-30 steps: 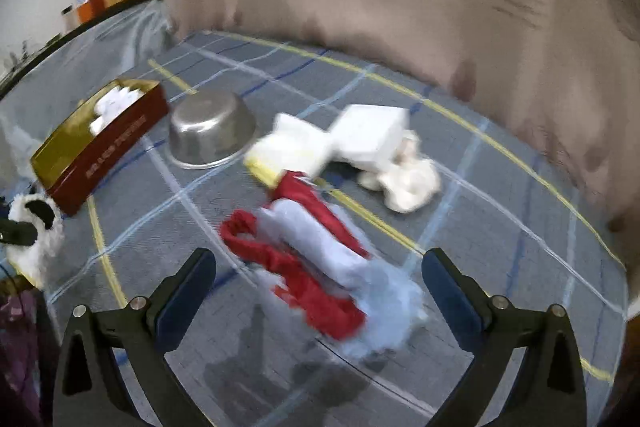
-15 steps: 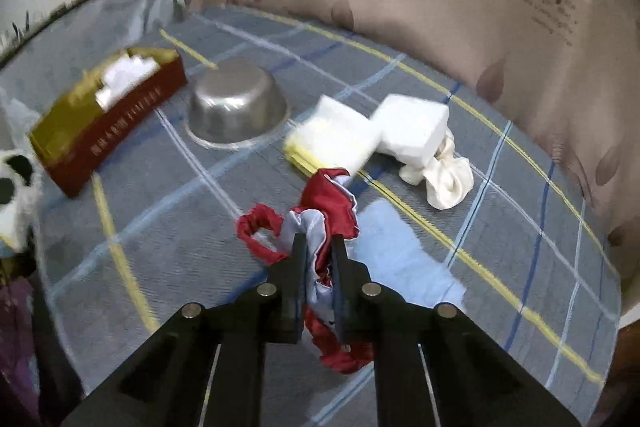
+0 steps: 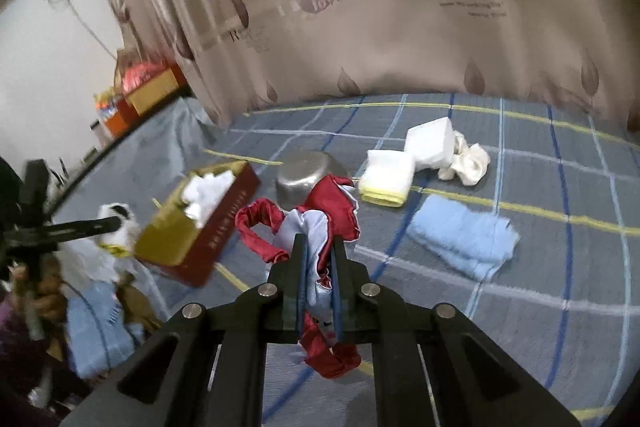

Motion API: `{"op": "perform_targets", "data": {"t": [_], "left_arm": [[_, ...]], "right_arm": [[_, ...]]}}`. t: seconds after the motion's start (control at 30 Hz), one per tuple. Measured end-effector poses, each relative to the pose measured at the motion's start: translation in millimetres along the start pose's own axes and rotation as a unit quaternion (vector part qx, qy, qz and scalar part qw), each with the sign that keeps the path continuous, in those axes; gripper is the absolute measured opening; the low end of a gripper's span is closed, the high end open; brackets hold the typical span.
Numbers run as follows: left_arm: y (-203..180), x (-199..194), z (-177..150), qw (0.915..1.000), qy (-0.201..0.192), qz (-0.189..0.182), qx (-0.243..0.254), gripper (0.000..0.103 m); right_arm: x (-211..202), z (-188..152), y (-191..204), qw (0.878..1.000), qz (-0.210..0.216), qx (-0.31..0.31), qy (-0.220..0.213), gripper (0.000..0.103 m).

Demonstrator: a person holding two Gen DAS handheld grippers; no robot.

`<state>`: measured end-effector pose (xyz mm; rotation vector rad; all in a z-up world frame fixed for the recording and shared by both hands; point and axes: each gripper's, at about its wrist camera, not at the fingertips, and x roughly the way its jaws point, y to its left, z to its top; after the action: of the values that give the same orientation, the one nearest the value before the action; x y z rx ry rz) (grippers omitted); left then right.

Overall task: Organize soft objects
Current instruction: 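Carry the fluffy cloth toward the gold tin with the left gripper while the right grasps the red-and-white cloth, then release the fluffy cloth into the gold tin with the left gripper while the right holds the red-and-white cloth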

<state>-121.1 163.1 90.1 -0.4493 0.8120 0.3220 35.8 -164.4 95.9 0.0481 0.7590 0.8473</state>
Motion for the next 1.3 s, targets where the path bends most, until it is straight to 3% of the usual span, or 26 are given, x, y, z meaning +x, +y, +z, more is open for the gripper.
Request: {"op": "perform_targets", "data": {"t": [0.07, 0.23, 0.53, 0.9, 1.07, 1.3], "left_arm": [[11.7, 6.3, 10.0, 0.9997, -0.005, 0.021, 0.009, 0.02], [34.0, 43.0, 35.2, 0.9985, -0.001, 0.033, 0.043, 0.02], [59.3, 109.9, 54.4, 0.9951, 0.025, 0.064, 0.071, 0.02], [78.7, 139.1, 58.0, 0.9935, 0.033, 0.079, 0.075, 0.024], [78.0, 144.4, 57.4, 0.9921, 0.032, 0.083, 0.088, 0.035], [67.7, 148.5, 56.8, 0.9862, 0.033, 0.111, 0.118, 0.041]], "right_arm": [[-4.2, -2.2, 3.6, 1.0, 0.004, 0.009, -0.005, 0.009], [-9.1, -5.8, 11.2, 1.0, 0.006, 0.021, -0.009, 0.009], [-7.7, -6.1, 19.0, 0.999, 0.009, 0.038, -0.003, 0.009], [4.4, -7.0, 25.7, 0.999, 0.006, 0.039, 0.012, 0.009], [8.2, -7.4, 27.7, 0.999, 0.008, 0.042, 0.017, 0.009], [9.8, -9.4, 29.7, 0.999, 0.011, 0.045, 0.018, 0.01]]}}
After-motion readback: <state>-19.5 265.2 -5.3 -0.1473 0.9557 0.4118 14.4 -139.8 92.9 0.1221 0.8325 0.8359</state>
